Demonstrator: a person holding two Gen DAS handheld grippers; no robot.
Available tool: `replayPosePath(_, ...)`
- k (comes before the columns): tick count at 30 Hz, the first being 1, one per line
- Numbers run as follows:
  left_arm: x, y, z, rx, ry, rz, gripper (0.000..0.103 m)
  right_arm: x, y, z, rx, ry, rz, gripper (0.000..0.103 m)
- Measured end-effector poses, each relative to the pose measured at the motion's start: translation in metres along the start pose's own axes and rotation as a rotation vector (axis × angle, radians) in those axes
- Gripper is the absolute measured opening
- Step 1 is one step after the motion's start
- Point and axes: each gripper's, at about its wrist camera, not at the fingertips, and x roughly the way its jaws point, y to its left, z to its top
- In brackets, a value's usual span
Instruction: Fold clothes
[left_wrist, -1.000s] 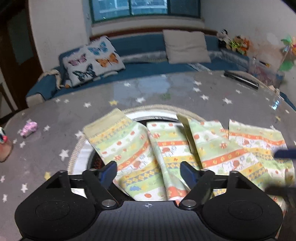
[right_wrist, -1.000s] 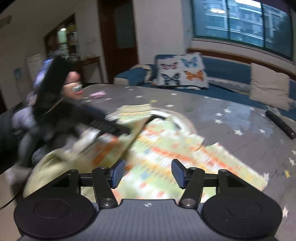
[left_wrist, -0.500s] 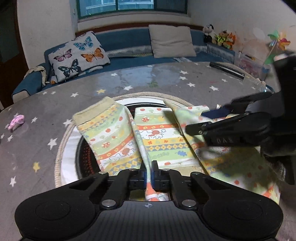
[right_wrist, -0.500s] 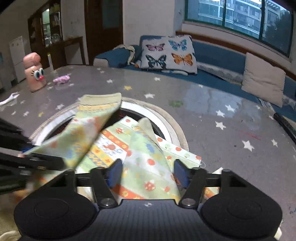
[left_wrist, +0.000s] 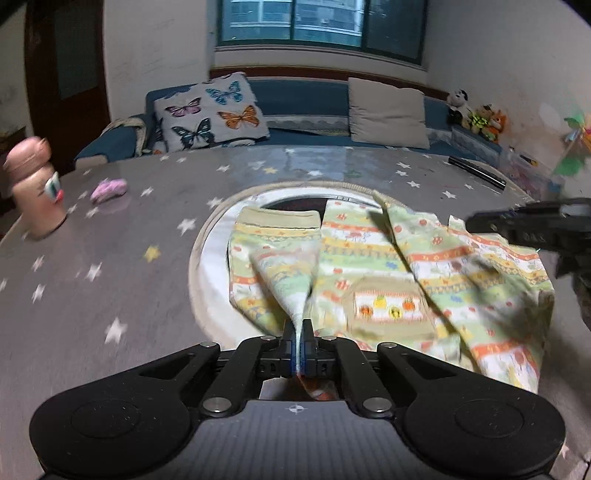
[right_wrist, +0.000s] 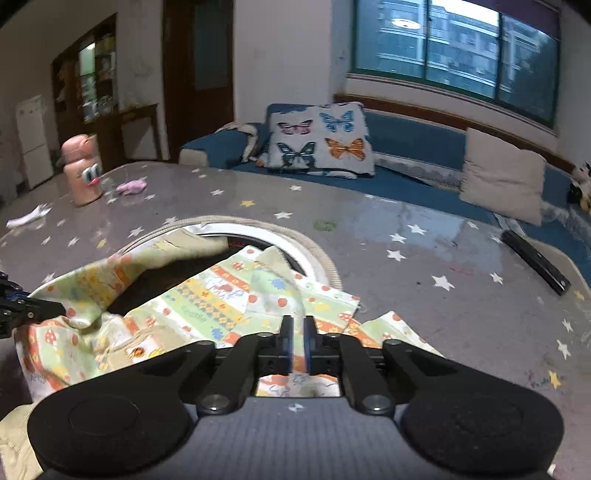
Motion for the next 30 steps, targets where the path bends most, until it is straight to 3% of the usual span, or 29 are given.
replayPosePath(1, -0.004, 0.001, -0.006, -0.009, 0.000, 0.000, 0.002, 0.002, 0.003, 0.001, -0.005, -0.001, 0.006, 0.017)
replayPosePath(3, -0.011, 0.003, -0.016, -0.030, 0.005, 0.006, 0.002, 0.010, 0.008, 0.003, -0.009, 0.002, 0.017, 0.043)
replayPosePath(8, -0.023, 0.005, -0.035, -0.066, 0.027, -0.003, 0.002, 0.043, 0.018, 0.010, -0.022, 0.027, 0.024, 0.058)
replayPosePath(10, -0.025, 0.002, -0.038, -0.053, 0.032, -0.002, 0.002, 0.061, 0.018, 0.011, -0.010, 0.054, 0.032, 0.059)
replayPosePath(13, -0.027, -0.002, -0.041, -0.037, 0.038, 0.001, 0.002, 0.082, 0.019, 0.008, 0.013, 0.098, 0.049, 0.050)
replayPosePath(18, -0.023, 0.002, -0.043, -0.033, 0.047, 0.001, 0.002, 0.074, 0.016, 0.002, 0.046, 0.081, 0.041, 0.006)
replayPosePath(26, -0.025, 0.002, -0.047, -0.017, 0.035, 0.019, 0.008, 0.007, -0.013, 0.000, 0.059, -0.015, -0.047, 0.004)
replayPosePath(28, -0.028, 0.001, -0.046, -0.007, 0.029, 0.021, 0.013, -0.018, -0.024, -0.005, 0.069, -0.044, -0.073, 0.004)
replayPosePath(30, -0.031, 0.001, -0.046, 0.004, 0.019, 0.025, 0.029, -0.042, -0.034, -0.012, 0.085, -0.068, -0.095, 0.004)
